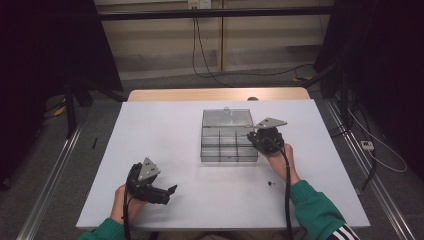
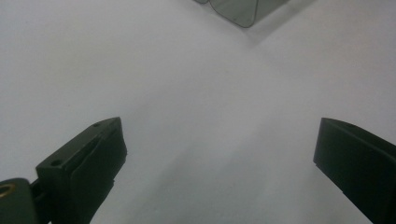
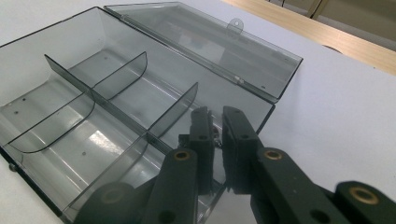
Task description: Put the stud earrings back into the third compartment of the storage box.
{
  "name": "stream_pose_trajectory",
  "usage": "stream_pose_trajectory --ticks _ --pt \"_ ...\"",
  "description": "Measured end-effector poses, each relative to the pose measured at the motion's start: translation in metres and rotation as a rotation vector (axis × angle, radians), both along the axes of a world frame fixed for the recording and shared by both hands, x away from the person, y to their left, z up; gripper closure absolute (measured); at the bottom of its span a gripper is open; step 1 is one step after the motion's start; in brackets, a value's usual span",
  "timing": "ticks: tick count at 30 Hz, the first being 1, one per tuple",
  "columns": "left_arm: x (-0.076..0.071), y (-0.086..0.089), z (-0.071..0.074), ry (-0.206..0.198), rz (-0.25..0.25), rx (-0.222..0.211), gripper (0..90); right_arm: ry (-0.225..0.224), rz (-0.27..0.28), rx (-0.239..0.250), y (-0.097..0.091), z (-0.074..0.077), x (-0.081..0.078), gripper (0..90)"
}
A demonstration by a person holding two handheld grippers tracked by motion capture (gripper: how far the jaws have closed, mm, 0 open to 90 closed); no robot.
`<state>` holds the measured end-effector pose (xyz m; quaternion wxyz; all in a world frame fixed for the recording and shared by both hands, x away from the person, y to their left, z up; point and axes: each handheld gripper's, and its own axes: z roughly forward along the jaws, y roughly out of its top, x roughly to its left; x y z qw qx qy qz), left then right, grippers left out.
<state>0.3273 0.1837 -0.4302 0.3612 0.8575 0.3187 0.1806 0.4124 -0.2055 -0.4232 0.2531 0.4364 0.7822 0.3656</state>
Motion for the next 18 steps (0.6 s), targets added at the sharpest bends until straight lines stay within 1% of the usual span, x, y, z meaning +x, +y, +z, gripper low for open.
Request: stream_pose_trajectory --ticks 9,12,18 --pt "-0.0001 0.0 0.0 0.001 0.001 0.0 2.0 0.009 -0.002 -0.008 0.0013 -0.0031 0.0028 83.3" --pt "-0.0002 -0.0001 0.0001 -0.001 -0.001 0.0 2.0 0.003 -0.007 -0.009 0.0016 -0.003 0.0029 83.3" --pt "-0.0002 -0.0002 0.0001 -0.001 0.0 0.0 2.0 0.008 -0.009 -0.013 0.0019 -0.005 0.0047 83.1"
